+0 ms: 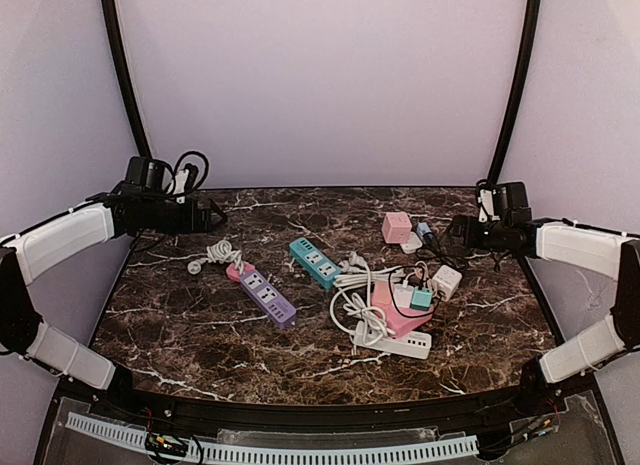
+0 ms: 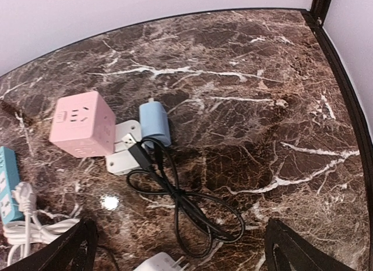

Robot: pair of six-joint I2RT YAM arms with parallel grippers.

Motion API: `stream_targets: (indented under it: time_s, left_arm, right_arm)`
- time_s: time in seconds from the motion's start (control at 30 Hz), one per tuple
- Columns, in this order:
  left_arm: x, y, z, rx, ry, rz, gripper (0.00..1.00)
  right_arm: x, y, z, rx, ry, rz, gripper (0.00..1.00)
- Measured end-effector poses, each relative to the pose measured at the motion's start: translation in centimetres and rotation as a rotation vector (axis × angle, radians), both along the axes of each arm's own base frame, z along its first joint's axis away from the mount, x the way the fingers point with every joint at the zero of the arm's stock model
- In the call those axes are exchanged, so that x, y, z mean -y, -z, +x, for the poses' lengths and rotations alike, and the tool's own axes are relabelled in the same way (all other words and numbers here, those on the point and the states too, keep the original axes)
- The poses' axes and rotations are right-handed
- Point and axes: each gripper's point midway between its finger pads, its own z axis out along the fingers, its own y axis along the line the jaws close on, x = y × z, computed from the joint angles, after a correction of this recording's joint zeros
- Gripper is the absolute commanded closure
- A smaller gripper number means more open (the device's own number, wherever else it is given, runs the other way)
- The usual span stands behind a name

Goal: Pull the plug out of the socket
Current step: Place the plug at the center of the board, then remove the plug from the socket.

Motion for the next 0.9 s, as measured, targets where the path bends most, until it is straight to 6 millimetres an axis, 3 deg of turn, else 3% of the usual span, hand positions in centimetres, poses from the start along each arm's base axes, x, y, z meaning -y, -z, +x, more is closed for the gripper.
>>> stream_targets:
  time_s: [0.23,0.37,0.43,0.57,0.73,0.8,0.9]
  left_arm:
    - [4.2,-0.4,-1.8,-0.011,0.106,-0.045,0.06]
    - [6.6,-1.4,-3.4,-0.02,0.154,-0.107,0.07]
    - [7.8,-1.8,-4.7,-0.025,0.177,-0.142,0.07]
    - [10.1,-0.6,-7.9,-0.065,0.226,-0.194,0.07]
    - [11.0,4.2,-11.2,-0.198,0.237,-0.197,0.08]
    - [11.1,5.4,-12.2,-0.235,0.235,-0.193,0.08]
    - [12.2,5.5,-13.2,-0.249,0.255,-0.206,0.08]
  right_arm:
    - [-2.9,-5.5,-2.8,0.057,-0.124,0.163,0.06]
    - [-6.0,-8.5,-6.0,0.092,-0.244,0.278,0.07]
    - [-7.9,-9.0,-8.2,0.091,-0.314,0.329,0.08]
    - [-10.5,-7.1,-12.5,0.014,-0.407,0.394,0.16]
    - [-12.6,-2.1,-17.1,-0.156,-0.484,0.431,0.2]
    - [-12.7,-0.5,-18.2,-0.209,-0.492,0.434,0.21]
    - [-12.5,0.7,-19.0,-0.244,-0.479,0.435,0.22]
